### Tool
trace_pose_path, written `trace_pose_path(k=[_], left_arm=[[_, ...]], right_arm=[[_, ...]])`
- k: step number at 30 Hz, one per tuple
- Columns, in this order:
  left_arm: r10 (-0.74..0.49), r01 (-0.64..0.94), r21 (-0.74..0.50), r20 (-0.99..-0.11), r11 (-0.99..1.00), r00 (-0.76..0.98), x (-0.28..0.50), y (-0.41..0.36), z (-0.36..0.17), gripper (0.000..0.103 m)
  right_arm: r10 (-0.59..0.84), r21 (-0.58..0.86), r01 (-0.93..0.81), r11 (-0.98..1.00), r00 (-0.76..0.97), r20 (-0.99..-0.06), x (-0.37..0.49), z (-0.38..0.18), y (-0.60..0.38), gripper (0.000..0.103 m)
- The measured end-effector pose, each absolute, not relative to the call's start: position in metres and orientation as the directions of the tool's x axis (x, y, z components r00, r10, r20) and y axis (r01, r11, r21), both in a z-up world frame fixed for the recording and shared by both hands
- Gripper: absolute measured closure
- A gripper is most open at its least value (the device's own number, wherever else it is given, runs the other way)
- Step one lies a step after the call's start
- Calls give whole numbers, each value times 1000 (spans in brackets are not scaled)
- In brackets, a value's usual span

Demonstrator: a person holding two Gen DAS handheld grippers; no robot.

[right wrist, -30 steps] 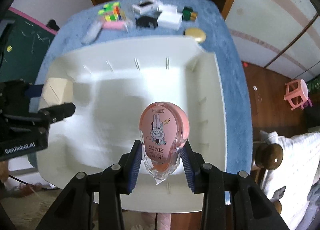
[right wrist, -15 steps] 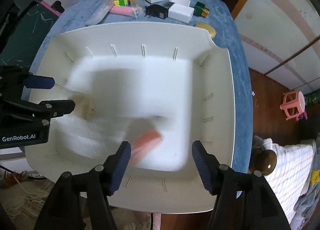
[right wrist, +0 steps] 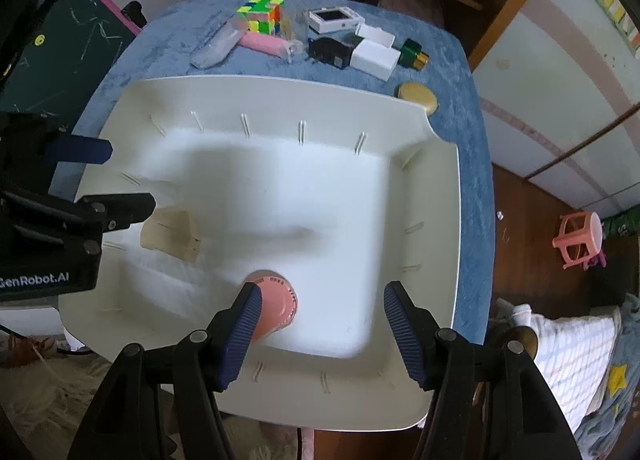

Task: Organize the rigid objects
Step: 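Lower the sponge into the tray with the left tool while the right tool drops the tape roller in, then grasp the blue floss box with the left tool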

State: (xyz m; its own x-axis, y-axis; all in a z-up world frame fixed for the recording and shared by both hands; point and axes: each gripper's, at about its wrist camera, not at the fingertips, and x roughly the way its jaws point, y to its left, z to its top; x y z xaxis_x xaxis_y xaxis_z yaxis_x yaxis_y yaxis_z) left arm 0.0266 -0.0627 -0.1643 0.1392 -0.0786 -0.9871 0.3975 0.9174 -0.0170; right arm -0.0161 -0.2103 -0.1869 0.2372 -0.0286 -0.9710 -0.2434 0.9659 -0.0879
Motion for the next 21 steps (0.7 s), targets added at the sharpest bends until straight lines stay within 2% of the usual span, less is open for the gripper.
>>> trace_pose_path(k=[10,16,21], left_arm=[[-119,361,-34,-969,932,215,33,-49,-134,34],[-184,305,-103,-950,947,252,55,-35,-105,34],[-180,289,-83,-928,954,325,77,-28,-77,34]], right_arm=[[-20,-96,-243,965,299,-954,-4,-160,-211,39],[0,-79,-217,973,341,-940,13,-137,-219,39],[1,-87,-211,974,383,-924,31,-115,-224,39]])
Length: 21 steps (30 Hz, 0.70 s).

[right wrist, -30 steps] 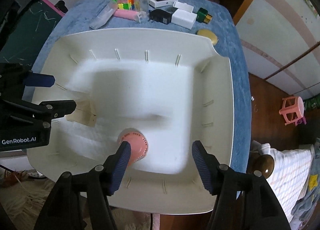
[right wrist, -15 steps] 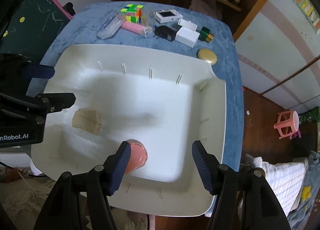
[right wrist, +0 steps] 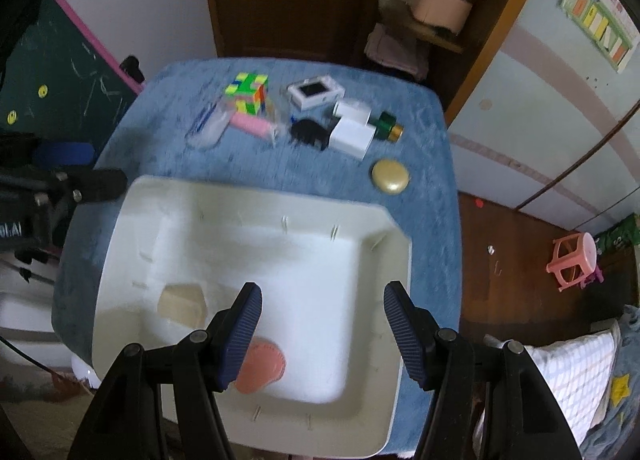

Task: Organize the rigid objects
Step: 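Grasp the blue floss box with the left tool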

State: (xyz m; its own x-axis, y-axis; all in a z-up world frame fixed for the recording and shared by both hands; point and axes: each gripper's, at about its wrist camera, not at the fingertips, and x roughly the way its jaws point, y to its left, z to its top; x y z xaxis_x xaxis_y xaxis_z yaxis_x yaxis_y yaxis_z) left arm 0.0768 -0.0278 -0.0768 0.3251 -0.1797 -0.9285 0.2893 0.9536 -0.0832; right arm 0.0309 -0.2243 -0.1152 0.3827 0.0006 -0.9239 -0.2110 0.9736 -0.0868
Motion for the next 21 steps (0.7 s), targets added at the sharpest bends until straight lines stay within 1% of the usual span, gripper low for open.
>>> trace_pose_path(k=[8,9,10,11,12,13,16,19,21], left_arm=[[-148,256,-38,-892,966,426,122,-12,-42,34],[-147,251,-39,-891,967,430,128,-9,-41,32],[-146,243,-41,-890,969,432,134,-7,-40,29],[-144,232,-44,-889,972,436,141,-5,-40,29],[-145,224,-49,-887,973,438,147,-2,-41,28],[-147,218,-55,-888,974,435,153,0,-43,28],[-178,204,-104,-902,974,394,175,7,-57,28],[-231,188,-177,-918,966,323,199,13,-84,28],[-244,149,-209,-929,966,278,214,20,-108,28]], right_arm=[[-29,-123,-181,976,449,-893,74,-84,-244,38],[-26,-118,-175,978,454,-891,81,-81,-247,38],[-20,-108,-168,980,458,-889,88,-78,-251,36],[-11,-93,-158,983,459,-888,97,-76,-256,34],[-5,-84,-152,985,459,-888,101,-75,-258,29],[4,-69,-144,987,458,-889,109,-75,-262,27],[30,-25,-119,993,439,-898,134,-78,-275,27],[68,36,-86,996,402,-913,160,-90,-288,27],[99,82,-62,995,371,-924,177,-103,-296,27]])
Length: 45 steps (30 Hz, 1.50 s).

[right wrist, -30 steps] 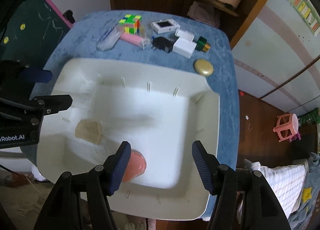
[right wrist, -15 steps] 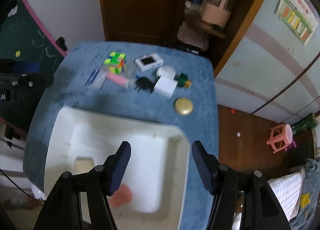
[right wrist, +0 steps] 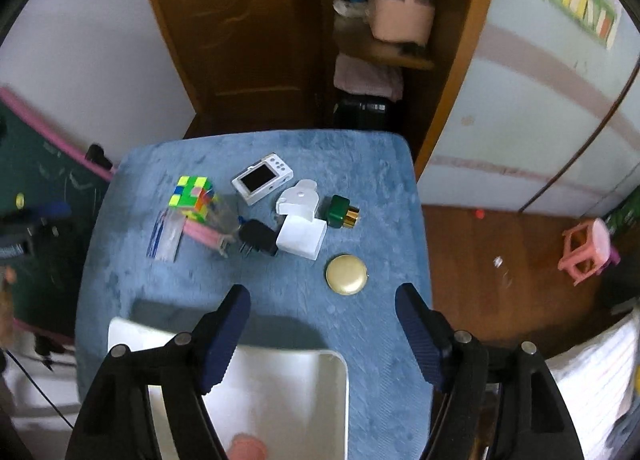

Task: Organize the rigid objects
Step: 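Grasp the blue floss box with the left tool, then grasp the gold round compact with the right tool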

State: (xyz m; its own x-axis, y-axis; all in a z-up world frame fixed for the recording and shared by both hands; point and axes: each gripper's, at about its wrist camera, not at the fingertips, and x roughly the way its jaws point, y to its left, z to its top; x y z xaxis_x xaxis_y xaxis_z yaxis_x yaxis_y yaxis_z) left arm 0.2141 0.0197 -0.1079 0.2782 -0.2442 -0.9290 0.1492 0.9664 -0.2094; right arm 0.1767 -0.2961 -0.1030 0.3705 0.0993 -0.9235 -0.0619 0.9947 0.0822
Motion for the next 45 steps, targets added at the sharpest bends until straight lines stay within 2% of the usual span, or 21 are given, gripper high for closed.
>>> trace_pose_path(k=[8,17,29,36,41,45], left_arm=[[-296,51,-292,-947,955,124,248,39,-191,28],[-317,4,-317,-948,948,35,267,44,-241,28],[-285,-48,-284,-959,958,-4,276,49,-274,28],[-225,-33,-225,-974,974,10,273,41,-277,28],[-170,-29,-171,-985,985,29,269,35,-276,33],[-155,-34,-157,-987,987,50,262,30,-271,34]], right_arm=[[109,120,29,992,246,-963,231,-173,-318,27],[104,113,70,991,123,-987,258,-248,-325,27],[121,126,88,988,60,-991,266,-284,-331,27],[124,127,86,988,35,-992,272,-295,-326,27],[109,109,70,992,7,-994,268,-306,-317,27],[49,49,33,998,-4,-999,262,-313,-306,37]])
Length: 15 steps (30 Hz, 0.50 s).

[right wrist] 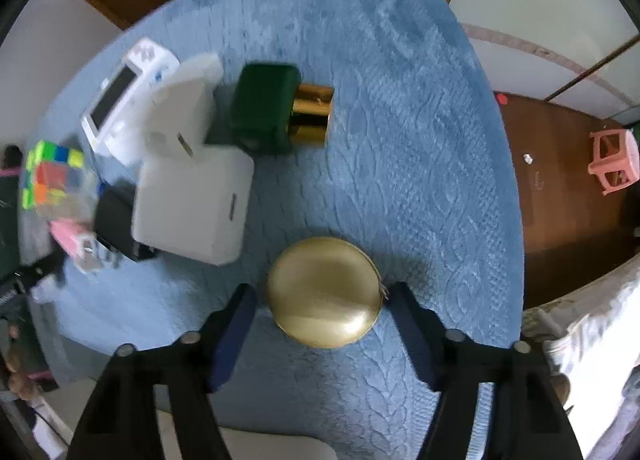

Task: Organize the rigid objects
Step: 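Grasp the gold round compact with the right tool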

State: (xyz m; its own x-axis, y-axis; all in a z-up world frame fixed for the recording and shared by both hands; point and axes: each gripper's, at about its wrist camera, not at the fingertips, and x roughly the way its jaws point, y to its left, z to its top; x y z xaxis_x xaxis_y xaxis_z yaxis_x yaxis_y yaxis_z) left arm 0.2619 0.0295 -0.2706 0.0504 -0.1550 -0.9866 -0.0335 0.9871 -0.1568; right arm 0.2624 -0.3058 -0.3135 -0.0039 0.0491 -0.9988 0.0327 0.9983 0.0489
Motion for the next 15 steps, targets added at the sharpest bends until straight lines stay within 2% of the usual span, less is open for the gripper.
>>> trace_pose_path(k=[3,10,15], left_arm=[[-133,-25,-135,-988,991,76,256,24,-267,34],[-96,34,-92,-986,995,139,242,0,-239,34],[-108,63,-98,-978,993,178,222,-3,-205,34]], right_arm=[[22,23,5,1000,5,-1000,260,-312,-301,46],[36,36,7,999,23,-999,246,-303,-296,47],[64,66,15,998,69,-996,233,-276,-299,47]])
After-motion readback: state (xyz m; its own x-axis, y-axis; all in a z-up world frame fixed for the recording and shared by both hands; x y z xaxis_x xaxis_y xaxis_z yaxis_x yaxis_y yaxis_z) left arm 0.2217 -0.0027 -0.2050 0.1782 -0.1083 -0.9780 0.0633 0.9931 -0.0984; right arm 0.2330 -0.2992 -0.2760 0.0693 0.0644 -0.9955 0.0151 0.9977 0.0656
